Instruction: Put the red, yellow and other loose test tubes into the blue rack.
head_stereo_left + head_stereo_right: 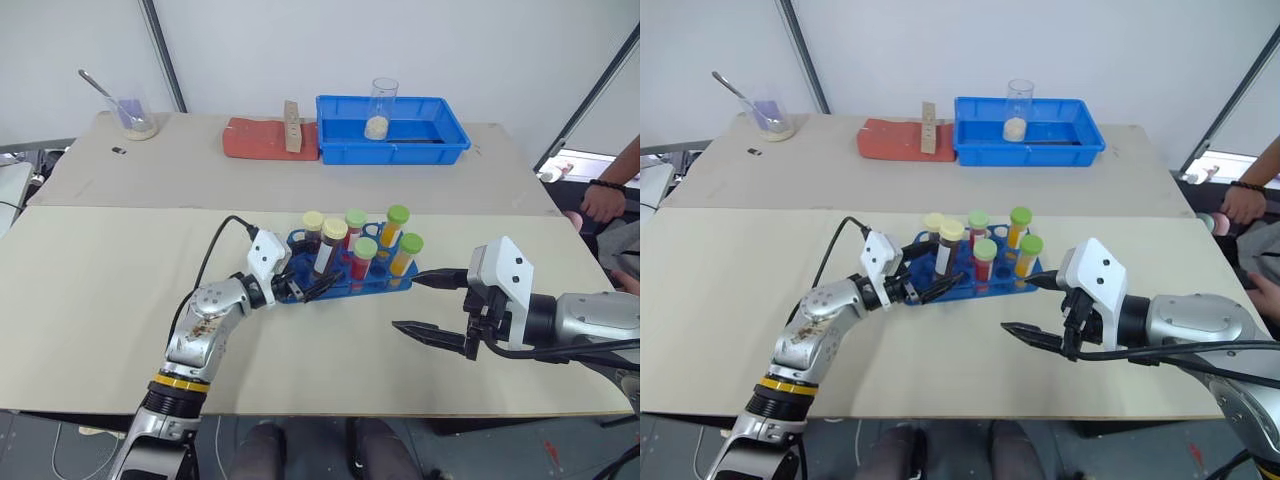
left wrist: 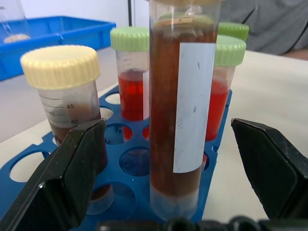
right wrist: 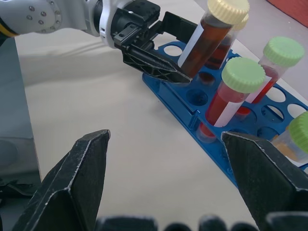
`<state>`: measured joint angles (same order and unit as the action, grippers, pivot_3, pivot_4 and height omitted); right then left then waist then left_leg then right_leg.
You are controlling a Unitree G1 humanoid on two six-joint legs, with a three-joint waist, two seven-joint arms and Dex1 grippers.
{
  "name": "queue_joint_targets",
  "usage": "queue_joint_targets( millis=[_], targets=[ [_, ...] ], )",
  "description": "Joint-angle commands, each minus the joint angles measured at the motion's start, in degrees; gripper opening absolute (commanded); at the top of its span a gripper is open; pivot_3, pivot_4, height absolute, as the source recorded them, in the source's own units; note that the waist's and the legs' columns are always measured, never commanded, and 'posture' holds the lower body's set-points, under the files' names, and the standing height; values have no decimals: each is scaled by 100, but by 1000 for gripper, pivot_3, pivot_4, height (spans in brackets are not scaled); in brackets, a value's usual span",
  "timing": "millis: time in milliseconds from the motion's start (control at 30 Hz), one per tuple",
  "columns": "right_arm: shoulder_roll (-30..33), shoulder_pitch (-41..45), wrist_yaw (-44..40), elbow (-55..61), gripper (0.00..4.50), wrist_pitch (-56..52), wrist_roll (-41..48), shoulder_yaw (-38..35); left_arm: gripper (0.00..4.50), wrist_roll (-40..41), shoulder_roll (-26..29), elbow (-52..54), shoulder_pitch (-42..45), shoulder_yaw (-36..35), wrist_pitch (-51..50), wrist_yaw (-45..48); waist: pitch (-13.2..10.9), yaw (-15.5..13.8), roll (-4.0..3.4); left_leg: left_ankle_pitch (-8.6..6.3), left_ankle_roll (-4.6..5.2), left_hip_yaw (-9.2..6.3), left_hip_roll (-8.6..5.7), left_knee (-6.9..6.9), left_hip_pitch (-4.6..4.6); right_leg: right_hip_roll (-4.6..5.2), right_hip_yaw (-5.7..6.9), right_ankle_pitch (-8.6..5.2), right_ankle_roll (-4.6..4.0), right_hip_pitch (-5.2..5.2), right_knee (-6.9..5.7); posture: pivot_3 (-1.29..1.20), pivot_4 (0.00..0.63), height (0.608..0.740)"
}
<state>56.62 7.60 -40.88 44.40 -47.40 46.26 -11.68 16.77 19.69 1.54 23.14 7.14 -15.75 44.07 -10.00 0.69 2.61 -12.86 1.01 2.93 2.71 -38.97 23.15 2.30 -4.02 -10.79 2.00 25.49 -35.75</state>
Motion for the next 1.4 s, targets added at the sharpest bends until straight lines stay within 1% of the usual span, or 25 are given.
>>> queue_joint_targets(
  millis=[33, 167, 200, 267, 300, 400, 433, 467, 600, 767, 833, 967, 1133, 1200, 1367, 1400],
  targets=[
    [-17, -12, 2, 67, 4131, 83, -14, -99, 4455, -70, 121, 307, 280, 44, -231, -6, 0, 1, 0, 0, 0, 0, 0, 0, 0, 0, 0, 0, 0, 0, 0, 0, 150, 740],
    [-42, -21, 19, 80, 4131, 83, -19, -68, 4455, -166, 164, 330, 499, 170, -512, -45, 0, 2, 0, 0, 0, 0, 0, 1, 0, 0, 0, 0, 1, 0, 1, 0, 150, 740],
    [-49, -27, 21, 83, 4131, 83, -18, -63, 4223, -175, 154, 353, 552, 207, -643, -76, 0, 2, 0, 0, 0, 0, 0, 1, 1, 0, 0, 0, 1, 0, 1, 0, 150, 740],
    [-58, -29, 25, 90, 4131, 80, -18, -54, 3589, -198, 181, 406, 605, 286, -775, -64, 0, 2, 0, 0, 0, 0, 0, 0, 1, 0, 0, -1, 1, 0, 2, 0, 150, 740],
    [-64, -32, 26, 93, 4131, 78, -21, -52, 3174, -211, 197, 441, 615, 320, -804, -51, 0, 2, 0, 0, 0, 0, 0, 0, 1, 0, 0, -1, 1, 0, 2, 0, 150, 740],
    [-77, -47, 33, 104, 4131, 69, -20, -56, 1558, -245, 220, 507, 653, 380, -932, -57, 0, 6, 0, 0, 0, -1, 0, 2, 1, 0, 0, -1, 1, 1, 2, 0, 150, 740],
    [-81, -49, 40, 108, 4131, 64, -15, -57, 1130, -243, 219, 516, 654, 378, -950, -63, 0, 9, 0, 0, 0, -1, 0, 2, 1, 0, 0, -1, 1, 1, 2, 0, 150, 740],
    [-87, -54, 48, 116, 4131, 60, -8, -57, 932, -234, 220, 521, 649, 368, -962, -64, 0, 9, 0, 0, 0, -1, 0, 2, 0, 0, 0, -2, 0, 1, 2, 0, 150, 740],
    [-99, -72, 63, 134, 4131, 53, 7, -57, 934, -141, 244, 564, 551, 283, -974, -28, 0, 9, 0, 0, 0, -1, 0, 2, 1, 0, 0, -4, -3, 1, 2, 0, 150, 740],
    [-123, -127, 72, 136, 4131, 85, -44, -23, 934, 23, 200, 600, 196, 81, -637, 17, 0, 25, 0, -1, 1, 0, 2, 7, 0, -1, 0, -4, -3, 3, 2, 0, 150, 740],
    [-139, -167, 136, 120, 4131, 112, -178, 40, 934, 76, 92, 593, -25, -24, -485, -82, 0, 23, 0, -1, 1, -1, 1, 8, 1, -1, 1, -3, -1, 6, 1, 0, 150, 740],
    [-209, -165, 196, 78, 4131, 150, -331, 104, 934, -35, 87, 552, -313, 2, -73, 10, 0, 19, 0, -1, 1, 1, 1, 7, 1, 0, 0, -6, -6, 6, 2, 0, 150, 740],
    [-264, -185, 173, 90, 4131, 134, -356, 112, 934, -38, 138, 509, -404, 1, -105, -4, 0, 16, 0, -1, 1, 1, 1, 6, 1, 0, 0, -8, -9, 6, 2, 0, 150, 740],
    [-280, -187, 156, 88, 4131, 135, -356, 112, 1964, -4, 186, 487, -389, -51, -82, 52, 0, 20, 0, -1, 1, 1, 1, 7, 1, 0, 0, -8, -9, 6, 2, 0, 150, 740],
    [-286, -169, 87, 42, 4131, 151, -377, 125, 4130, 30, 447, 731, -468, -135, -98, 170, 0, 18, 0, -1, 1, 1, 1, 7, 1, 0, 0, -8, -9, 7, 2, 0, 150, 740],
    [-280, -152, 60, 21, 4131, 157, -379, 126, 4482, 93, 556, 860, -519, -182, -197, 224, 0, 22, 0, -1, 1, 1, 2, 7, 2, 0, 0, -8, -9, 7, 2, 0, 150, 740]
  ],
)
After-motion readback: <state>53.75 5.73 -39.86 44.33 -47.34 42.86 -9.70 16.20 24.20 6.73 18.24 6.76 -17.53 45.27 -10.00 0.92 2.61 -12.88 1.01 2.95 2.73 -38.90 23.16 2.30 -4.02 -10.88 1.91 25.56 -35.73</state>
